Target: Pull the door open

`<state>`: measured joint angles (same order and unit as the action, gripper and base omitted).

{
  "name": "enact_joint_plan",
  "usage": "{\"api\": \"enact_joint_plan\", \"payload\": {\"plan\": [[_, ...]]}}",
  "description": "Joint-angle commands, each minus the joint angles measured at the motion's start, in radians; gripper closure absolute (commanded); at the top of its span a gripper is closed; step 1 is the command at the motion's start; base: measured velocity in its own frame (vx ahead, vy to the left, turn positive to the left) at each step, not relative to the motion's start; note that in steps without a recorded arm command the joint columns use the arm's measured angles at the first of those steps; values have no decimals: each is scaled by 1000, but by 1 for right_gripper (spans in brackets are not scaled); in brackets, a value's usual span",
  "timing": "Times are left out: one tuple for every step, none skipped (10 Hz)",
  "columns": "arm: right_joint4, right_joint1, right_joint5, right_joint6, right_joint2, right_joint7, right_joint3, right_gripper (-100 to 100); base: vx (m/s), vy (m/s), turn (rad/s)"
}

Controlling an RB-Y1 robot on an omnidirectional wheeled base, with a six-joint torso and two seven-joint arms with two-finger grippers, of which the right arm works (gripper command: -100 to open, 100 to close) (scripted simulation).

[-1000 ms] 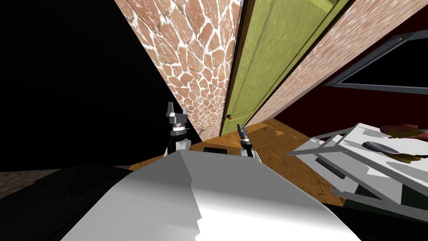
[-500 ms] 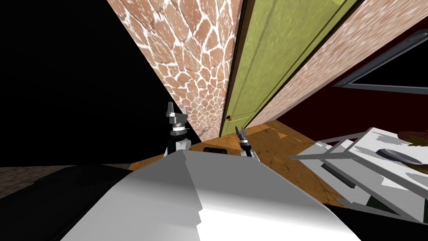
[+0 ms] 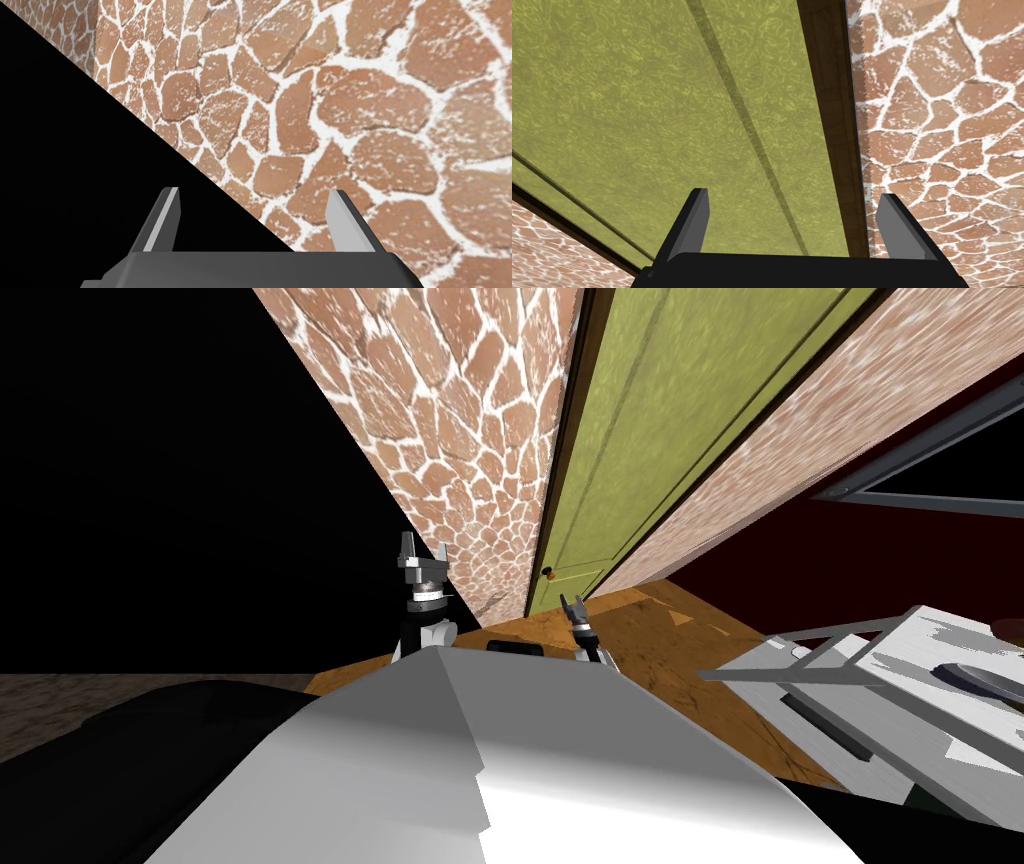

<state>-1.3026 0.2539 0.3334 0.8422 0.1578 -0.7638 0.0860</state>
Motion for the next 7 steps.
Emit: {"api": "enact_joint_plan", "payload": {"plan": [[31,-3,8,11,4,-18,3,-100,54,-59,36],[70,-13,21,21,8,-44,6,-100,47,-44,59],[99,-23,34,30,12,-68,9,-100,68,-58,84],[136,-32,47,38,16,-91,12,-100,71,-58,82],[170,-41,59,47,19,-115,15,-100,78,-75,95],[207,-49,70,55,23,-136,17,-100,86,-72,86],[237,-57,81,63,26,-156,20,-100,88,-59,67]]}}
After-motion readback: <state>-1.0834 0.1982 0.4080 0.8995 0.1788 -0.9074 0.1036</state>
